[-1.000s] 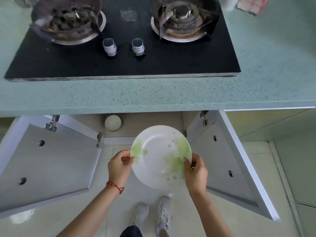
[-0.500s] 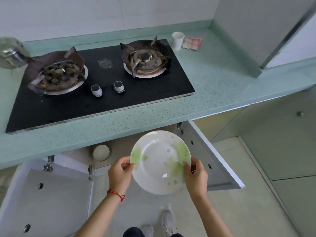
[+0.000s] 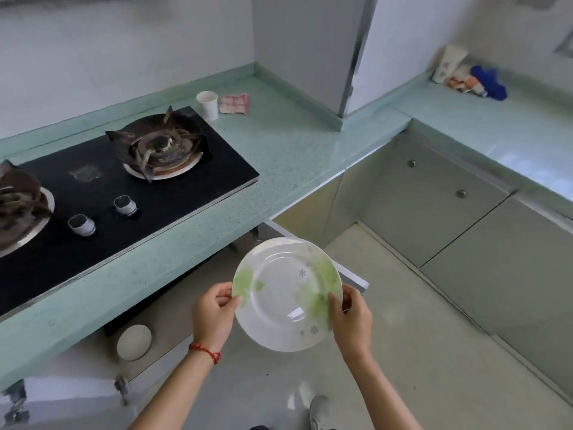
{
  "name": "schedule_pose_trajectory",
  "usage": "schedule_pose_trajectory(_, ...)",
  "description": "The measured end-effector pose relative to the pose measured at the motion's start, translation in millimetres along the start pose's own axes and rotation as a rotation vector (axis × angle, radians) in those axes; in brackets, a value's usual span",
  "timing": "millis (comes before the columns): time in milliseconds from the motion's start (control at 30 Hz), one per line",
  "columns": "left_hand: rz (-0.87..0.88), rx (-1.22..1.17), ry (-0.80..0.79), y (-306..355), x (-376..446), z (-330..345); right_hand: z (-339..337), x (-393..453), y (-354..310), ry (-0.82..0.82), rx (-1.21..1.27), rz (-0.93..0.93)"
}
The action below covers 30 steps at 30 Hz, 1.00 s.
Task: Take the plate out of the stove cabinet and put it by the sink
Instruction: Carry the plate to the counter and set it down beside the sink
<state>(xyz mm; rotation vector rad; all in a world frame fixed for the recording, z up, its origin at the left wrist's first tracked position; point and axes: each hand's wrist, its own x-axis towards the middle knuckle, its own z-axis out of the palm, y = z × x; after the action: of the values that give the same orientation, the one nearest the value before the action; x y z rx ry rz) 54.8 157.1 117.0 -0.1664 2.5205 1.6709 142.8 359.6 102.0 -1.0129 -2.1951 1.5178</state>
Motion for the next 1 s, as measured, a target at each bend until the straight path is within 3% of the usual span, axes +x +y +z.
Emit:
schedule_pose_trajectory(433, 0.146, 0.025, -0.358, 75, -33, 149, -148, 14, 45, 0.403, 0.012, 0.087)
schedule_pose_trajectory(1000, 0.272, 0.062, -0.627, 148, -102, 340, -323, 32, 98, 0.638, 0.085, 0.214)
